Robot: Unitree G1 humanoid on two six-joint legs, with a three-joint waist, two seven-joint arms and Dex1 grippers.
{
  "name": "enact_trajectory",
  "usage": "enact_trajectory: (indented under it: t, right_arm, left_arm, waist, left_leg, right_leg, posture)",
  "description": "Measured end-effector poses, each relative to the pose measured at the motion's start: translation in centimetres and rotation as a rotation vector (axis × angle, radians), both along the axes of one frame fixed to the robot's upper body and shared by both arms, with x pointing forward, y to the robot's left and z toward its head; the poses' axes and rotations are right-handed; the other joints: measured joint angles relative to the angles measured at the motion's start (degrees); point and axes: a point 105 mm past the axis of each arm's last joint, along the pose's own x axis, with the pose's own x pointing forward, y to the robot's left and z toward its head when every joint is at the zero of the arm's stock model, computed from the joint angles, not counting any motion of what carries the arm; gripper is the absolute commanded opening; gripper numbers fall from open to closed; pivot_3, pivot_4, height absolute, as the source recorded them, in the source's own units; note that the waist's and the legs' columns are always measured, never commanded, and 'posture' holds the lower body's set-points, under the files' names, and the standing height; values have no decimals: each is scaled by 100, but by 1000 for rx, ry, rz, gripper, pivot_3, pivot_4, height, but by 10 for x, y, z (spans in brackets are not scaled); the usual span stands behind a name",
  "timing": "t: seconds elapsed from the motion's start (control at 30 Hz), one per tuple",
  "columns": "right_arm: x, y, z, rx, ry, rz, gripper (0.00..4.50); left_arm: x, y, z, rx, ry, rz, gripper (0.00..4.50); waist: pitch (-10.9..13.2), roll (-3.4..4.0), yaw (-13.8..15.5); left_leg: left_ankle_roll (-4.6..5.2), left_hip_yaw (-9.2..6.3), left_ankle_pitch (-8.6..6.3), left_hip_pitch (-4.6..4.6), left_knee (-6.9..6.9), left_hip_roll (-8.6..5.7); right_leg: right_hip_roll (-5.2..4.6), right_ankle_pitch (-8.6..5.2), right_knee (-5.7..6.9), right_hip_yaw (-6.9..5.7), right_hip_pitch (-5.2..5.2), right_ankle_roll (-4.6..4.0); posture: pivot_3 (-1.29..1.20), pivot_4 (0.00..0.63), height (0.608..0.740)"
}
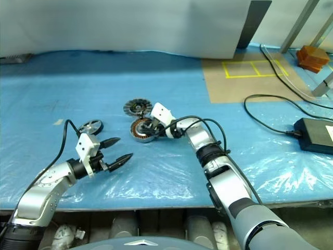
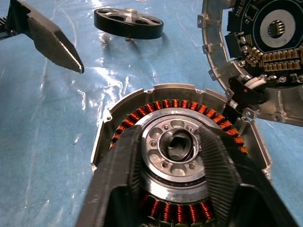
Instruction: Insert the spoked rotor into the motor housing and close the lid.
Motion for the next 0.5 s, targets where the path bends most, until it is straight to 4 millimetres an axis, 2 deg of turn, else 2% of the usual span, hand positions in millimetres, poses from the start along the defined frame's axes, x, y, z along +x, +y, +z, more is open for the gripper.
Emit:
enact_trajectory:
  t: [0.07, 0.23, 0.33, 0.43, 0.5]
  right_arm:
    - [1, -1, 0, 0, -5, -12, 3545]
    - [2, -1, 2, 11, -1, -22, 3545]
    - [3, -2, 8, 84, 67, -40, 3545]
    - [4, -2, 23, 160, 88, -40, 2903]
    - [3, -1, 23, 162, 94, -37, 2266]
  left_arm:
    - [0, 0, 0, 0, -2, 0, 4500]
    - [0, 0, 0, 0, -1, 0, 4500]
    - [0, 0, 0, 0, -1, 0, 4500]
    - [0, 0, 0, -1, -1, 0, 4500]
    - [0, -1, 0, -4, -1, 1, 4500]
  waist:
    - [0, 0, 0]
    - [0, 0, 1]
    - [1, 1, 3]
    - [1, 1, 1]
    - [1, 1, -1]
  left_leg:
    - [0, 0, 0, 2, 4, 0]
    - [1, 0, 0, 1, 7, -2]
    - [1, 0, 0, -3, 8, -2]
    - [1, 0, 0, -3, 7, -1]
    - [1, 0, 0, -2, 7, -1]
  right_leg:
    - [-1, 0, 6, 0, 0, 0]
    - [-4, -1, 9, 0, 0, -1]
    - [-4, 0, 9, 0, -3, -1]
    - [-3, -1, 12, -1, -5, -1]
    - [-3, -1, 12, -1, -6, -1]
  posture:
    - [0, 150, 740]
    - [0, 150, 740]
    - [0, 150, 740]
    - [0, 150, 740]
    - [0, 150, 740]
